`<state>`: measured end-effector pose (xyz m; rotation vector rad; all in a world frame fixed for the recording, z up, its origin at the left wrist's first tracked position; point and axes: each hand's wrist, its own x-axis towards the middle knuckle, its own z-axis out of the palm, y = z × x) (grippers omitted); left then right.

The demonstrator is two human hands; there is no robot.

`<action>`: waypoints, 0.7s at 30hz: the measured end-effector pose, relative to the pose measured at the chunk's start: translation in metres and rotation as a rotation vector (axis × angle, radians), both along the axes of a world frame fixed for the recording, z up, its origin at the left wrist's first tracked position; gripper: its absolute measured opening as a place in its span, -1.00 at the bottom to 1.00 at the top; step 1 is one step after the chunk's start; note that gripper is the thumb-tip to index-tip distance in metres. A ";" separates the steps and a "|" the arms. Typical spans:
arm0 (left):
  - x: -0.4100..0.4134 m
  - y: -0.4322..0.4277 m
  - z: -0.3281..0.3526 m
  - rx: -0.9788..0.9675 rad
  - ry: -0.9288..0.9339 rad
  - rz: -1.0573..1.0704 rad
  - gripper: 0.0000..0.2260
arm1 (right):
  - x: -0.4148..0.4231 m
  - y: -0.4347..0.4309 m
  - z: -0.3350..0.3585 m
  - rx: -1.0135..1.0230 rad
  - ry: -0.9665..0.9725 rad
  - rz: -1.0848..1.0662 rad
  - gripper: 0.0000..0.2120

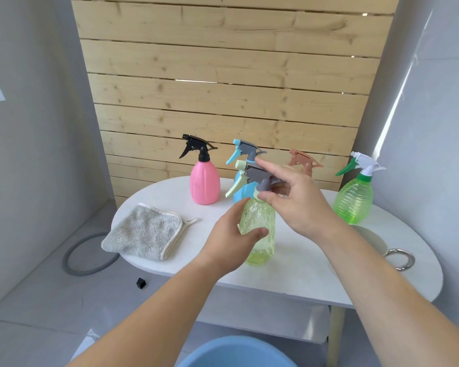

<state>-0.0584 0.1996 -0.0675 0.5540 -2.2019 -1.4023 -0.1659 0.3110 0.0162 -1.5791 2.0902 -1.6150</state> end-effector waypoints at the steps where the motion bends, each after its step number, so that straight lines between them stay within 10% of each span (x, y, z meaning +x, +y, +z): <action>1: 0.000 0.000 0.000 -0.008 0.001 0.002 -0.38 | 0.000 0.000 -0.001 -0.005 0.024 -0.004 -0.37; 6: -0.003 0.003 0.001 -0.060 0.008 0.069 -0.36 | 0.000 -0.002 -0.007 0.019 0.208 -0.102 -0.42; 21: -0.001 0.000 0.002 -0.034 -0.034 -0.030 -0.36 | -0.014 -0.003 -0.011 0.018 -0.113 0.132 -0.31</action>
